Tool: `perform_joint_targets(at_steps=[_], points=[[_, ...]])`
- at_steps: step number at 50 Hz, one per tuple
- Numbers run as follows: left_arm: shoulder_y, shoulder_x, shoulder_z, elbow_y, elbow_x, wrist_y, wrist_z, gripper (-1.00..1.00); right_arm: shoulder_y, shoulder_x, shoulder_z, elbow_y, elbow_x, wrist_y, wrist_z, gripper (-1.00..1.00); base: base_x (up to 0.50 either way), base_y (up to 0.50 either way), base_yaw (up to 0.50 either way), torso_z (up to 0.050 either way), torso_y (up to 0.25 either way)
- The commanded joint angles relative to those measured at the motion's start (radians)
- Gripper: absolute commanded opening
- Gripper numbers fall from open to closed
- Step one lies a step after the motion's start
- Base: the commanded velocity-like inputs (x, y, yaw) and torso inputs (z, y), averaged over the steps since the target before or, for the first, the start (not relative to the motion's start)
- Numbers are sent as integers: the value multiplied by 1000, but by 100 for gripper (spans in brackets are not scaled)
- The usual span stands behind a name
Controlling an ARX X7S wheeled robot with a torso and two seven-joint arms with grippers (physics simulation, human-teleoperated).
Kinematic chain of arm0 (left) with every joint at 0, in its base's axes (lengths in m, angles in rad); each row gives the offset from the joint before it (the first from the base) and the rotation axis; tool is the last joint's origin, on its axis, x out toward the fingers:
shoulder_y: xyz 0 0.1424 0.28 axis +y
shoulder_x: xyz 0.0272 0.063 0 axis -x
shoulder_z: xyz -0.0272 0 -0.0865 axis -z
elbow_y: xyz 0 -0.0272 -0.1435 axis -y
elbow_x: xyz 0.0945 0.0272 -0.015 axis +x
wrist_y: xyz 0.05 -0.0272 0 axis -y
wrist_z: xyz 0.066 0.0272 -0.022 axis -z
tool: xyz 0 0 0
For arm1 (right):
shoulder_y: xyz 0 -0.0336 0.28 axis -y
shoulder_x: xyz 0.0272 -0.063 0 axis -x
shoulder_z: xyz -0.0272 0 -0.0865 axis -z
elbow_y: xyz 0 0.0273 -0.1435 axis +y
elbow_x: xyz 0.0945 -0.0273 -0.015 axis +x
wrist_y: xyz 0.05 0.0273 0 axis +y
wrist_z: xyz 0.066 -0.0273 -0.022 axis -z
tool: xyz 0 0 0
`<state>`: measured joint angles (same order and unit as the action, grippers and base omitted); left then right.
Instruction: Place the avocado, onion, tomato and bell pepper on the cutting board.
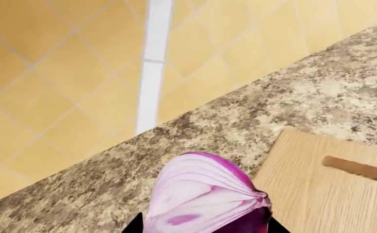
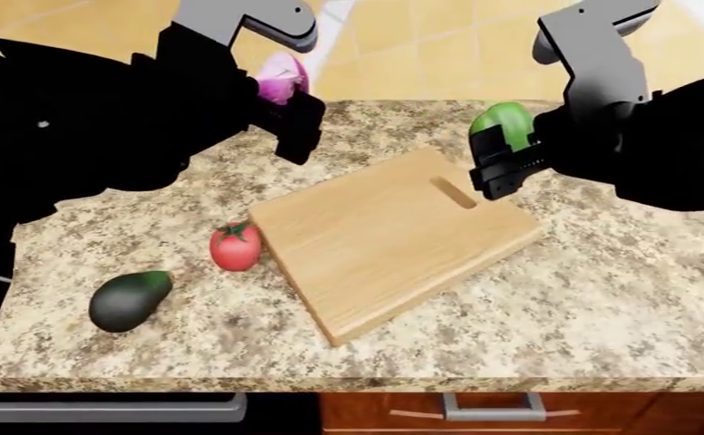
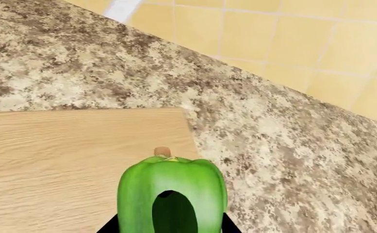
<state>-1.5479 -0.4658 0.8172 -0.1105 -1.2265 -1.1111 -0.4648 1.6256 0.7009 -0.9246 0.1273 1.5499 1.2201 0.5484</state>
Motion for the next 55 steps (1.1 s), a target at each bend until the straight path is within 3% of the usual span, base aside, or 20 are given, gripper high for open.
perform_joint_targets(at_steps=[1, 6, 11, 24, 39, 55], points=[[8, -13, -13, 5, -1, 16, -16, -100, 3, -19, -8, 9, -53, -24, -43, -100, 0, 0, 0, 10, 0], [6, -14, -18, 14, -12, 11, -25, -100, 13, -25, -8, 16, -54, -21, -11, -100, 0, 0, 0, 0, 0], [12, -11, -11, 14, -3, 20, -17, -100, 6, -23, -29, -9, -83, -30, -93, -100, 0, 0, 0, 0, 0], [-3, -9, -4, 24, 8, 27, -9, -100, 9, -42, -39, 21, -75, -14, -60, -100, 490, -54, 0, 0, 2], [-22, -13, -18, 63, -16, 15, -33, -100, 5, -41, -39, 14, 65, 81, 71, -100, 0, 0, 0, 0, 1], [-10, -18, -12, 63, -12, 25, -24, -100, -32, -69, -71, 7, 70, 85, 61, -100, 0, 0, 0, 1, 1]])
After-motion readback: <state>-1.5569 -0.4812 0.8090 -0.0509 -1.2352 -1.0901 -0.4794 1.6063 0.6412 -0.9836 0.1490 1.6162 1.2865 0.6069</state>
